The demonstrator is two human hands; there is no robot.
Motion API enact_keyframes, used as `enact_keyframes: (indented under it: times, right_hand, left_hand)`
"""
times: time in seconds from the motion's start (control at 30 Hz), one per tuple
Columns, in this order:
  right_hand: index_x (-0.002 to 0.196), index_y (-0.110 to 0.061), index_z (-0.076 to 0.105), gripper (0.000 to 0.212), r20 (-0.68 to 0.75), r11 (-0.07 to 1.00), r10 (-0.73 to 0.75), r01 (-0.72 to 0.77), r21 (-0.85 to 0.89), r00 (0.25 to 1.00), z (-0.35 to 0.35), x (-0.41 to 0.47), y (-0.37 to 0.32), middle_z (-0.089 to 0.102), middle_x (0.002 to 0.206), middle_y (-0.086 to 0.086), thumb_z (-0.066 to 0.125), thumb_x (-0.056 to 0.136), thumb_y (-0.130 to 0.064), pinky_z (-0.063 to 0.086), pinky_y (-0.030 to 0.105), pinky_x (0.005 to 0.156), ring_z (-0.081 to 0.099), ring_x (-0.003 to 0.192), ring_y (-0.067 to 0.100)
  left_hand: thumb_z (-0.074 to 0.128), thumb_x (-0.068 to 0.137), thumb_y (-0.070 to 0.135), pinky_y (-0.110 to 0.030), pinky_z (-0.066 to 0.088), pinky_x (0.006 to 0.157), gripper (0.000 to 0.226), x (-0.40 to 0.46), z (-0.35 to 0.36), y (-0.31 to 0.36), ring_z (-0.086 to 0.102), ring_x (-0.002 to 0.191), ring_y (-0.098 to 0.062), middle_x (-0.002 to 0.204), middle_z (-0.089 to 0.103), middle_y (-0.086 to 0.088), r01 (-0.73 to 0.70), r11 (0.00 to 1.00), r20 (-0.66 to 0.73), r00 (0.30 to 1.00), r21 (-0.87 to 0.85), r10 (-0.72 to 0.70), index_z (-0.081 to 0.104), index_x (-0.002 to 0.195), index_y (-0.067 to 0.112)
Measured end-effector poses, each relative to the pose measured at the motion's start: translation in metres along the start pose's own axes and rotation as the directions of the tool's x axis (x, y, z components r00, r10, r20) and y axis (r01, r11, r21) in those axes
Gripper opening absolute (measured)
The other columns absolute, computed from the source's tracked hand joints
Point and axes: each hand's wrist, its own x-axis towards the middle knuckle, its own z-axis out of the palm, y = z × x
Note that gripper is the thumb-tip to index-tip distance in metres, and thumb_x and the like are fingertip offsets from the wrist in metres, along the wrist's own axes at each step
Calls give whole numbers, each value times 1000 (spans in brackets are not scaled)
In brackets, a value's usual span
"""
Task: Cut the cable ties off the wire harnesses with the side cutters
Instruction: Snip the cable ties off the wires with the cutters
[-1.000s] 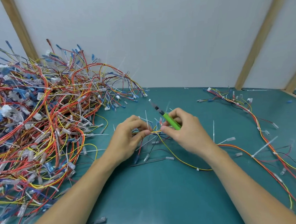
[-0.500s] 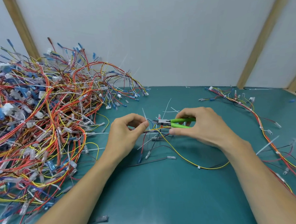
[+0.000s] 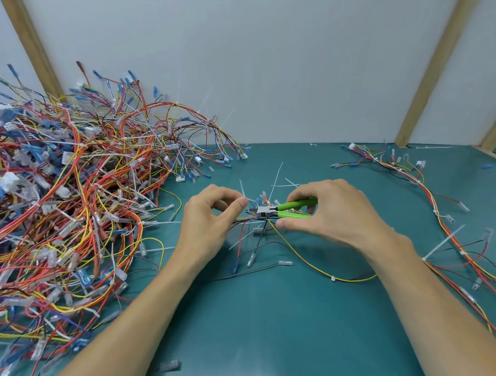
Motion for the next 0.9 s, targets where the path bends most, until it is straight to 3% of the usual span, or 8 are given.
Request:
enact_keyframes:
  times: [0.27,0.43,0.6,0.9]
  right_hand:
    - [99,-46,74,48,9,1000,-20,20,1,1000,0,-1,-6,71,93,-21,72,66,-81,52,34,78,61,93,10]
    - [99,-47,77,50,10,1000,-15,15,5,1000,-1,-1,-7,66,78,-20,72,64,-82,43,31,67,54,79,11]
    - [100,-47,77,46,22,1000,4,-5,25,1000,-3,-1,-10,61,71,-18,77,66,-77,39,29,65,53,77,12]
    - [102,-47,76,37,63,999,-31,31,-5,998,-3,-1,-16,73,91,-14,78,73,-68,50,32,73,57,86,15]
  left_hand:
    - [75,90,21,-34,49,70,5,-1,0,4,55,73,-7,86,62,-2,-50,999,14,999,5,50,77,87,17]
    - [76,89,21,-32,48,78,6,-4,0,7,59,76,-11,82,62,0,-118,990,-7,993,71,119,77,87,16]
    - [76,88,20,-34,49,78,5,-5,0,8,59,75,-10,81,62,0,-130,987,-26,991,92,133,77,85,15]
    - [76,89,18,-27,46,77,5,-5,0,9,59,76,-7,80,60,2,-147,978,-53,986,151,156,76,85,15]
